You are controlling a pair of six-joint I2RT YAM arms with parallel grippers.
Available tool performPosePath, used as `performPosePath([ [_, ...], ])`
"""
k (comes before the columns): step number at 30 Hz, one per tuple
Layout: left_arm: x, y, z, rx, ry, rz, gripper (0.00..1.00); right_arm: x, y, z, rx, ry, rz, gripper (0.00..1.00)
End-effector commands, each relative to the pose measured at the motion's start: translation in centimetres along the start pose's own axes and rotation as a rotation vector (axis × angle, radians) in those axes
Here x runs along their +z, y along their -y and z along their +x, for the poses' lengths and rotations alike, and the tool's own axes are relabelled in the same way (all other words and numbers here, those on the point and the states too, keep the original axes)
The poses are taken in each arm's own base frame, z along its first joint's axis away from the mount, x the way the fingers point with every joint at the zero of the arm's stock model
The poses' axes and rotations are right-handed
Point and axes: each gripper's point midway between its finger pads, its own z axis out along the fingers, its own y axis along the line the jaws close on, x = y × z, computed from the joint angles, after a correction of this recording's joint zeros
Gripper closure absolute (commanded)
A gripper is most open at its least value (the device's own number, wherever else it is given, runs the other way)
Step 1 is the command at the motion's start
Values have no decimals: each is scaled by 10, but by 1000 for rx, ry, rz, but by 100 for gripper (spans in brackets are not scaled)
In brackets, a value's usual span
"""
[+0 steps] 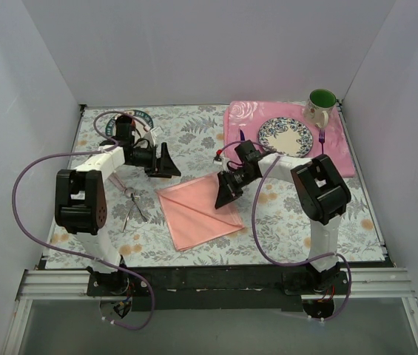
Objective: Fold the napkin into a case and place the utensils inside
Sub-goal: Pick up the upper triangle-folded napkin.
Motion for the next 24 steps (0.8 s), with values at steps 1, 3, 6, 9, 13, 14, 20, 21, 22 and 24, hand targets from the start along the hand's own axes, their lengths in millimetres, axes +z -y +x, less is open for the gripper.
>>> performPosePath([
  [1, -16, -9, 1, -5, 16, -78, 31, 3, 11, 17, 37, -14, 19, 85],
  [3, -20, -16, -2, -10, 21, -98, 32, 6, 13, 32, 80, -28, 11, 85],
  [6, -22, -30, -4, 5, 8, -152, 34, 13, 10, 59, 148, -48, -3, 85],
  [9, -20, -45, -2, 9, -28, -188, 36, 22, 0, 80, 199, -63, -33, 85],
  [13, -19, -58, -8, 36, -45, -228, 37, 35, -22, 89, 166, -94, -80, 85],
  [14, -18, -62, -6, 38, -55, -233, 38, 37, -27, 88, 158, -102, -91, 84],
  [20, -15, -69, 10, 47, -134, -219, 42, 20, -67, 40, 8, -68, -180, 80],
  [21, -16, -70, 14, 47, -147, -220, 43, 14, -63, 31, -54, -49, -154, 80],
  [22, -16, -71, 16, 46, -152, -222, 44, 5, -70, 16, -89, -33, -143, 79],
  [24, -16, -72, 18, 53, -151, -222, 45, -5, -65, 4, -144, -8, -94, 76],
])
